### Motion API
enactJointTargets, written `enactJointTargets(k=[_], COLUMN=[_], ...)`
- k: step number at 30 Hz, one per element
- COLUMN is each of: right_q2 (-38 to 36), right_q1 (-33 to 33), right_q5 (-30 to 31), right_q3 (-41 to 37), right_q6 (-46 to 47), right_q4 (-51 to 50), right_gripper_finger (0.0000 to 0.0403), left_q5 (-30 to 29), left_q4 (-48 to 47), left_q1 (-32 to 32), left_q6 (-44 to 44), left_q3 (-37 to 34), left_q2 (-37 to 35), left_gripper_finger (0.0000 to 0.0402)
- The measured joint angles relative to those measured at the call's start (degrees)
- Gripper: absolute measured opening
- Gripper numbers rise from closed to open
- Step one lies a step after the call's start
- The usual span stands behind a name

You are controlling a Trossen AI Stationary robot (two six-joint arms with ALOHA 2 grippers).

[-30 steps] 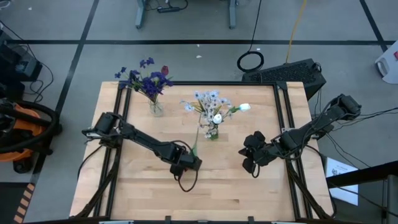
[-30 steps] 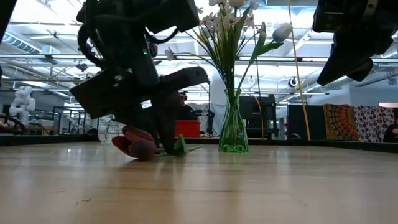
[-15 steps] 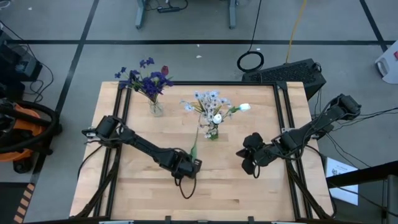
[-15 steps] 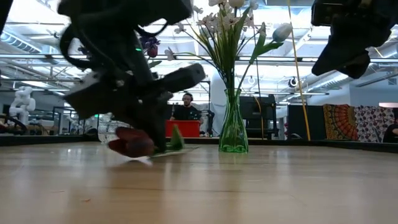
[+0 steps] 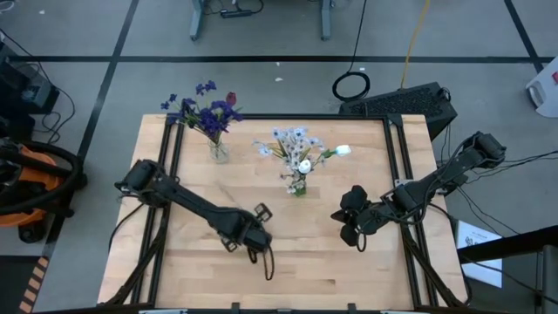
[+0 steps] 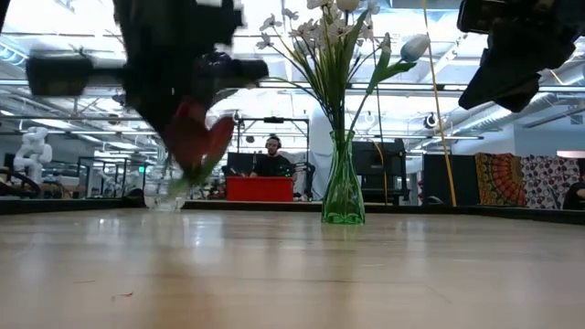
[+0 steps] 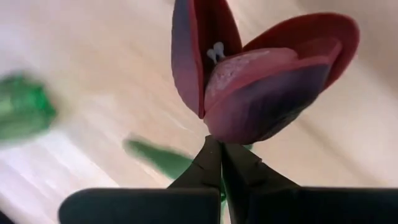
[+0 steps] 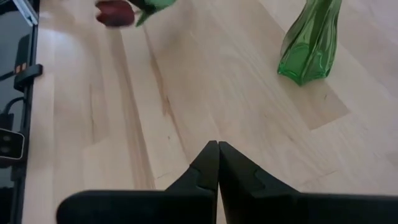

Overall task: Sort flowers into vase by color
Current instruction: Put the dark red flower into the transparent vase

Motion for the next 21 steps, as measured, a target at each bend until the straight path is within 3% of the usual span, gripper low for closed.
enactJointTargets(k=[4,9,15,18,21], right_q2=[0.0,0.0,0.0,0.0,0.0], right_q1=[0.0,0.0,0.0,0.0,0.0], right_q5=[0.0,0.0,0.0,0.2,0.2], right_q3=[0.0,0.0,0.0,0.0,0.0], right_q6=[-2.3,-4.8,-4.9,-2.6,-0.3], right_q4=[0.0,0.0,0.4,0.5,0.5], right_gripper_finger=[0.0000,0.0000,0.0000,0.0000,0.0000], left_q5=[0.0,-7.6,-25.0,-35.2,-41.3], left_q4=[2.3,2.2,2.4,-2.3,-9.6], left_q1=[0.2,1.1,-0.1,-1.1,-1.7], left_q6=[-16.8,-37.4,-55.3,-66.0,-73.4], left_q3=[-0.2,-0.2,-0.2,-0.2,-0.2], left_q2=[-5.9,-14.7,-25.8,-31.4,-36.5], left_gripper_finger=[0.0002,0.0002,0.0001,0.0001,0.0001])
